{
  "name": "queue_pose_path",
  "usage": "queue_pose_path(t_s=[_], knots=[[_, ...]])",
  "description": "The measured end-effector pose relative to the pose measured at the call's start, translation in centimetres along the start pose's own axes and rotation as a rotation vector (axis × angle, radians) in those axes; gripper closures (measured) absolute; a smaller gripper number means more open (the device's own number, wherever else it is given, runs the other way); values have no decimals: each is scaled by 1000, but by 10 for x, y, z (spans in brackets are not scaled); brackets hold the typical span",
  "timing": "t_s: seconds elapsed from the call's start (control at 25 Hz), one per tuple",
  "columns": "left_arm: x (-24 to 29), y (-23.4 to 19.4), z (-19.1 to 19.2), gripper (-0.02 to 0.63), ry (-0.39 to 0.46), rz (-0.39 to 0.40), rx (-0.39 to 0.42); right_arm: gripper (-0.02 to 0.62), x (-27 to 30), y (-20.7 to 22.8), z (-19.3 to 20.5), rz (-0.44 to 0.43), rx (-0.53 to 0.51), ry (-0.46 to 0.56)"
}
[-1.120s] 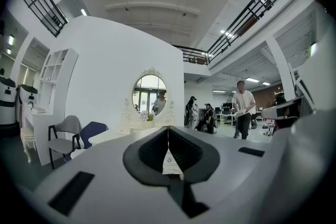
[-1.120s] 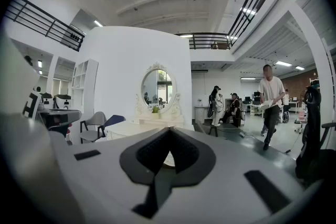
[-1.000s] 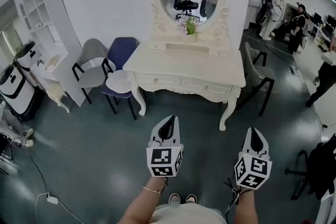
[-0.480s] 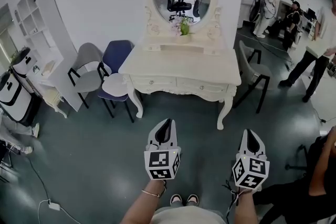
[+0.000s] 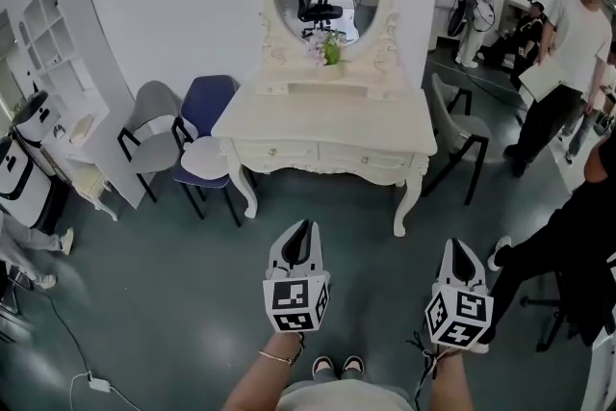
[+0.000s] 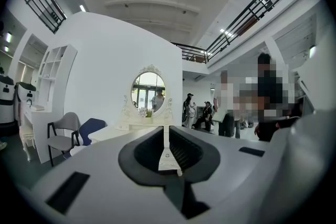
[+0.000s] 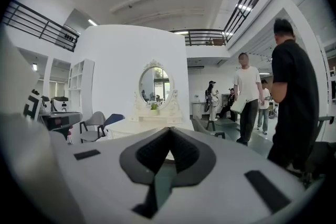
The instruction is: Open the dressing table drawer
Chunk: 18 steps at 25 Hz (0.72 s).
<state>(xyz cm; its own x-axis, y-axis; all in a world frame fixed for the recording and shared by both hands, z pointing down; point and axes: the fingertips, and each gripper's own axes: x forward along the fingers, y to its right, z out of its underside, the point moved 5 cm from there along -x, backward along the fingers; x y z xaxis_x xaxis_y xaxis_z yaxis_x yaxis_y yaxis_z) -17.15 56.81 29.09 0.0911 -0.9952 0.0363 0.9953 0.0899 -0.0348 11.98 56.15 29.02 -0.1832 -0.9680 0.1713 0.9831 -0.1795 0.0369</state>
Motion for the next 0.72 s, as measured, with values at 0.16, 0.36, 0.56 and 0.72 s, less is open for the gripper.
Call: queue_pose_path(t_s=[0.16, 0.36, 0.56, 0.72], knots=[[1, -4, 1, 579, 3, 9, -2, 589, 1, -4, 0, 8, -2, 1], [5, -12, 1, 522, -2, 26, -8, 589, 4, -13, -3, 12, -5, 0], [9, -25, 3, 462, -9, 33, -13, 588, 10, -25, -3, 17, -7, -2], [14, -35, 7, 422, -19, 44, -21, 588, 17, -33, -2, 24, -5, -3]])
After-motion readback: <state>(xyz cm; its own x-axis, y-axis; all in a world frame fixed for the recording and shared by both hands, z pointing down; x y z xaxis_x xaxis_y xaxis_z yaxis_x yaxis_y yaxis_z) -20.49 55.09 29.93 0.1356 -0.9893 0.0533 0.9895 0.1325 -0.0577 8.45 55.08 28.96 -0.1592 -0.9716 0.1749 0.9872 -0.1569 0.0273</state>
